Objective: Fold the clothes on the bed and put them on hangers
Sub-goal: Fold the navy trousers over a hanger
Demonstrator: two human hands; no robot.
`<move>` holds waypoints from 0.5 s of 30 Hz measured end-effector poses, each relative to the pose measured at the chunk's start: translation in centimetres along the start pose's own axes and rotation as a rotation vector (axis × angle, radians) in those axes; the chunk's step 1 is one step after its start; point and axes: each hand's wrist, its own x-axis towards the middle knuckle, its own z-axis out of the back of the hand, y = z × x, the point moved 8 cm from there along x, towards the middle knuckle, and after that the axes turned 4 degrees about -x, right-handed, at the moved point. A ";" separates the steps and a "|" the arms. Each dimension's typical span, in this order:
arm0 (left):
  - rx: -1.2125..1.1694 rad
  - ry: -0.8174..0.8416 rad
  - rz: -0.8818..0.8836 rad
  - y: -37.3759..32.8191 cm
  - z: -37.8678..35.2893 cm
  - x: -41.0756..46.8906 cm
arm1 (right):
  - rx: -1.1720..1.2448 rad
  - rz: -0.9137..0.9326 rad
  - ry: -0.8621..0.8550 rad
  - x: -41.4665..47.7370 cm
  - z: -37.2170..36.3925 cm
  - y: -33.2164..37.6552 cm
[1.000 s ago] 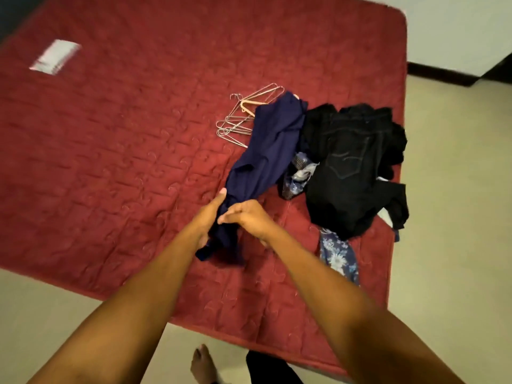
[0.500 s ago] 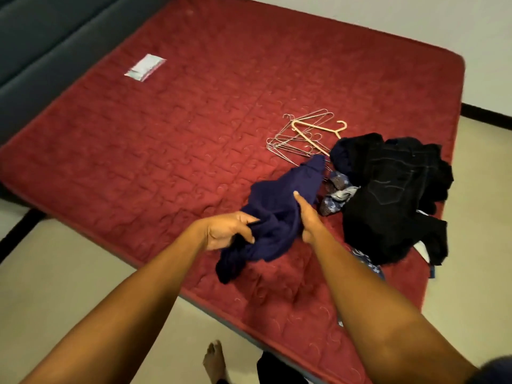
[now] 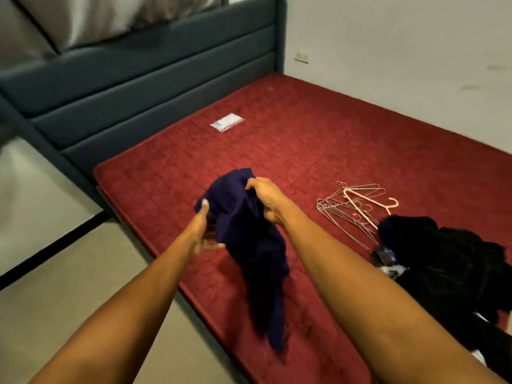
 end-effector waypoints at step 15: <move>-0.179 -0.068 -0.227 -17.0 13.5 20.2 | -0.452 -0.227 0.140 20.4 -14.3 -4.6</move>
